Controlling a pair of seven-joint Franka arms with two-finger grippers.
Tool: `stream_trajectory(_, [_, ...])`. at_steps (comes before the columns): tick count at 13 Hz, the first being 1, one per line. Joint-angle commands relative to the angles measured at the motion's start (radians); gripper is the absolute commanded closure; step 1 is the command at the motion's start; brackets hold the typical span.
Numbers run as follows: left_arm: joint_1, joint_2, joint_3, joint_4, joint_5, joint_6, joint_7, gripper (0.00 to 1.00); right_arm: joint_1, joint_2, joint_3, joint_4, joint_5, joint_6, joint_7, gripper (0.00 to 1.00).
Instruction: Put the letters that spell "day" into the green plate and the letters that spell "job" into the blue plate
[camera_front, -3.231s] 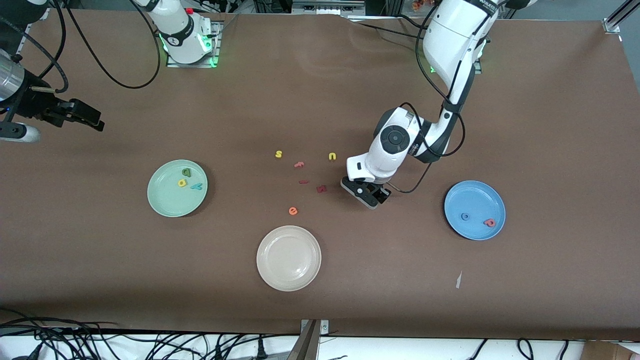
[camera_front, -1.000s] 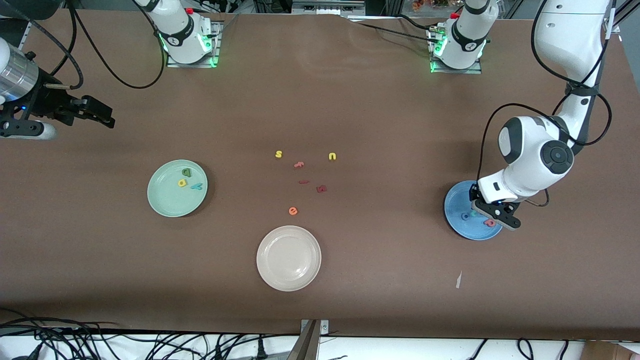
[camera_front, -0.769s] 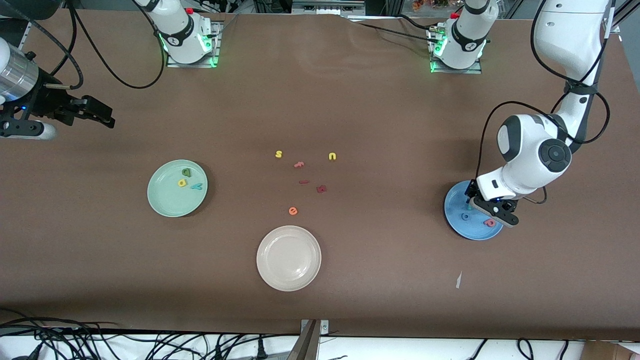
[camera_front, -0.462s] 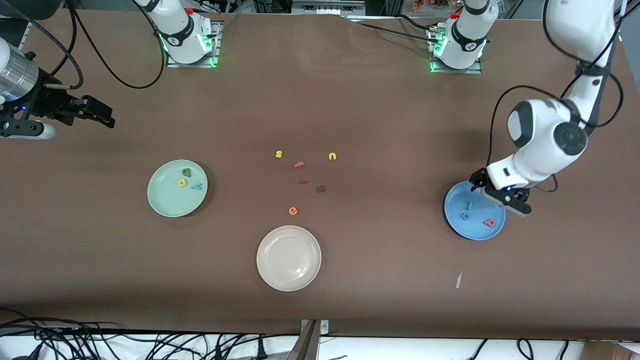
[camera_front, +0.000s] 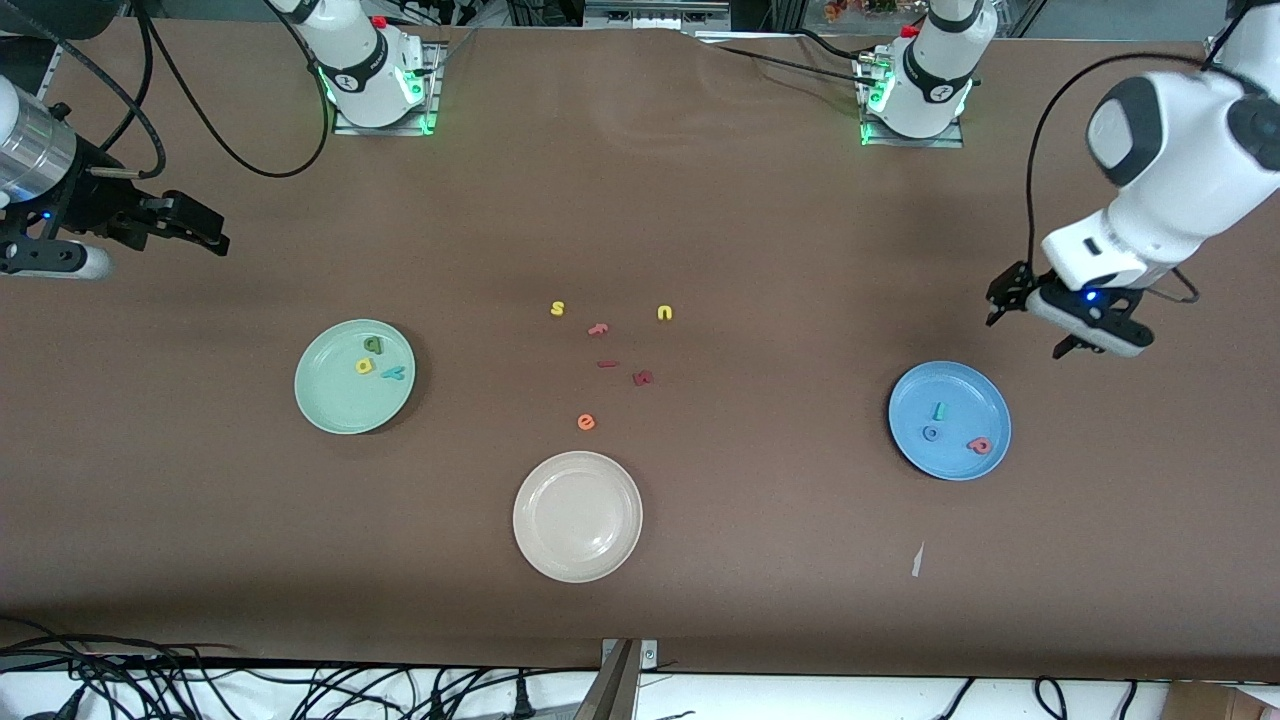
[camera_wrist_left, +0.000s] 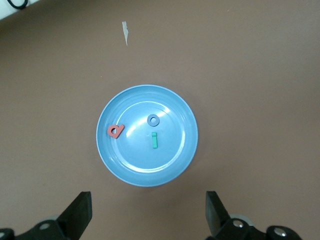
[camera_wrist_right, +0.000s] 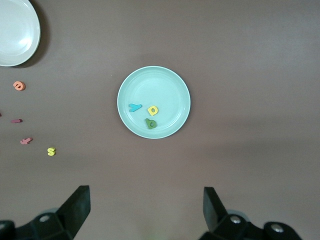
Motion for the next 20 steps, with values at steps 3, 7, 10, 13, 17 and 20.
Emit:
stream_trajectory(3, [0.009,-0.070,0.022,0.187,0.099,-0.293,-0.012,0.00,-0.002,0.000,0.002,0.016,0.003,-0.007,0.005,0.00])
stream_trajectory(7, [0.006,-0.065,0.022,0.375,0.157,-0.523,-0.054,0.00,-0.002,0.000,0.003,0.016,0.002,-0.012,-0.001,0.00])
stream_trajectory(10, [-0.007,-0.059,0.016,0.518,0.191,-0.663,-0.123,0.00,-0.005,0.003,0.002,0.016,0.002,-0.009,-0.009,0.00])
stream_trajectory(13, [0.002,-0.006,0.013,0.626,0.171,-0.774,-0.265,0.00,-0.002,0.003,0.002,0.016,0.002,-0.007,-0.009,0.00])
stream_trajectory(17, [0.015,0.005,-0.022,0.632,0.093,-0.797,-0.350,0.00,-0.002,0.005,0.002,0.016,0.002,-0.006,-0.009,0.00])
stream_trajectory(20, [0.062,0.016,-0.116,0.638,0.085,-0.794,-0.373,0.00,-0.002,0.006,0.002,0.016,0.002,-0.004,-0.010,0.00])
